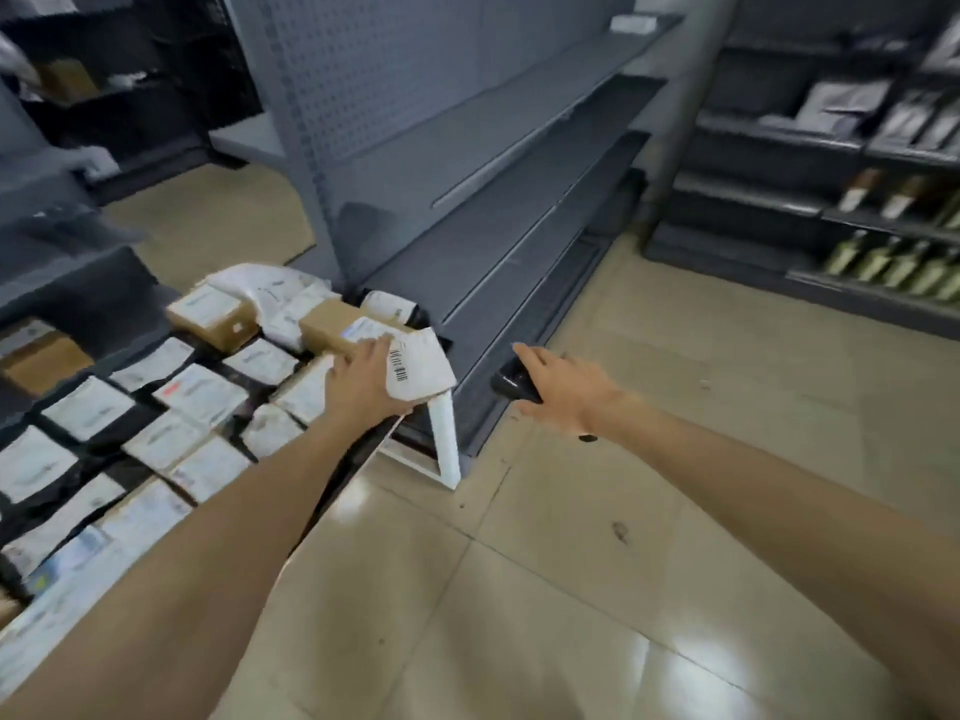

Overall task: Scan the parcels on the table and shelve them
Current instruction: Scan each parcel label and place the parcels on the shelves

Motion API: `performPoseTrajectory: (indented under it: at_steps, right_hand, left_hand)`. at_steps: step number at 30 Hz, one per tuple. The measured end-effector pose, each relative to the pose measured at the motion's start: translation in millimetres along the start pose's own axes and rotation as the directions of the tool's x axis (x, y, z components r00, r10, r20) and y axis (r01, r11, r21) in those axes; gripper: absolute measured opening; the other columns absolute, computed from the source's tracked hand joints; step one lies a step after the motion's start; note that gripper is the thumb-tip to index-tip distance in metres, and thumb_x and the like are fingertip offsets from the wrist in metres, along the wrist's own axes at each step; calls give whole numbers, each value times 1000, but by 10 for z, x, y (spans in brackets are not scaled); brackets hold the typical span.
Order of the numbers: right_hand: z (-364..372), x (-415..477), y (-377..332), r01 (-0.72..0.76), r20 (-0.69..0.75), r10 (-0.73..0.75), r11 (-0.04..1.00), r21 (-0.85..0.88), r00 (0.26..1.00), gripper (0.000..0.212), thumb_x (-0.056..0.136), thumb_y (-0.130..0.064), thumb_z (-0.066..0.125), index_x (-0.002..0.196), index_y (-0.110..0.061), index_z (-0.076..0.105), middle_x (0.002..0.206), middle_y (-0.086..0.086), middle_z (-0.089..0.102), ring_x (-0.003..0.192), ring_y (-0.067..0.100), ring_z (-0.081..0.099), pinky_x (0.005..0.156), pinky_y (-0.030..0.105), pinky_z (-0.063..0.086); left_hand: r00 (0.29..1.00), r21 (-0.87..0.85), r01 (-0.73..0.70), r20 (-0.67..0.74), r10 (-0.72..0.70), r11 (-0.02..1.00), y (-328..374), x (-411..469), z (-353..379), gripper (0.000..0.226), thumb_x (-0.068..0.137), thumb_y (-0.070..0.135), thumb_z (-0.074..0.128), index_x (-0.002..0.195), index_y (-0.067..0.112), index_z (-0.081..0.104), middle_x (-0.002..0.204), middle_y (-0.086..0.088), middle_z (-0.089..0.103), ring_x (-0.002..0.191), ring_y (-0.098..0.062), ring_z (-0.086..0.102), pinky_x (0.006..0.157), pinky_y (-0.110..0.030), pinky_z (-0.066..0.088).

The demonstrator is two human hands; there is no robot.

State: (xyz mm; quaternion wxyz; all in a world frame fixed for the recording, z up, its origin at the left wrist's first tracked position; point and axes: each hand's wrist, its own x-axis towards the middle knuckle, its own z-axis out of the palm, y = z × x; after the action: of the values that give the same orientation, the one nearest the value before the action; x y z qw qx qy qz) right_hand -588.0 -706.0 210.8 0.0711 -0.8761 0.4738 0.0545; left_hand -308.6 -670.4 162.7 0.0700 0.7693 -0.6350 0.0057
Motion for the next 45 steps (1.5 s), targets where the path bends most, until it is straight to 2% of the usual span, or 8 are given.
performPoseTrajectory:
  at_steps: [2,4,7,15,28,35,39,45]
  right_hand:
    - [-73,-143,632,-76,-18,76,997,-13,997,77,97,-51,50,157,-20,13,151,5,41,124,37,51,92,45,48]
    - [-164,-264,1199,-154,-39,153,988,-20,987,73,97,-51,49,154,-18,18,149,6,43,124,36,51,91,43,45]
    - [-260,-371,1917,-252,-45,252,968,0,967,70,98,-50,48,153,-14,22,148,6,45,125,35,49,90,43,45]
    - [-418,110,3184,-357,-110,365,930,88,924,81,97,-50,49,158,-20,6,150,6,43,124,38,50,91,47,48]
    - [-1203,2339,5290,-432,-175,445,896,108,879,83,96,-54,50,158,-23,5,148,6,47,122,35,55,94,48,51]
    - [-1237,3224,6580,-492,-156,510,859,138,846,84,95,-54,52,158,-25,4,148,6,47,121,33,57,94,48,53]
    - [-1257,3781,7448,-484,-142,501,864,141,854,85,95,-54,53,158,-24,5,149,7,47,123,35,55,95,49,51]
    - [-1607,4798,8992,-430,-146,437,900,78,888,87,96,-55,50,160,-22,1,151,7,44,124,35,53,95,49,48]
  left_hand:
    - [997,-49,-73,2,73,996,695,297,50,96,59,57,79,139,16,46,130,-10,55,109,-38,60,92,-50,49]
    - [985,-141,-113,113,129,984,1356,573,85,105,60,49,86,146,23,32,142,-5,43,126,-36,49,101,-49,42]
    - [961,-143,-222,133,241,964,2129,986,173,116,59,50,88,151,27,22,150,-3,35,131,-37,42,105,-50,39]
    - [917,-91,-369,127,378,925,3189,2311,173,117,60,43,90,152,27,20,154,-3,31,132,-37,39,107,-52,37]
    - [887,-80,-433,138,440,898,4394,5443,435,116,63,41,89,154,28,17,155,-2,28,135,-37,35,105,-49,36]
    - [847,-119,-486,181,500,866,5384,6712,845,114,63,43,88,153,29,19,154,-1,29,132,-37,37,104,-47,35]
    - [841,-113,-489,202,502,865,5974,7419,1105,114,64,42,88,153,28,18,155,-1,28,133,-36,36,104,-47,35]
    - [882,-74,-426,188,432,902,6810,8869,1253,114,65,43,87,153,27,16,153,-2,29,131,-36,36,103,-46,36]
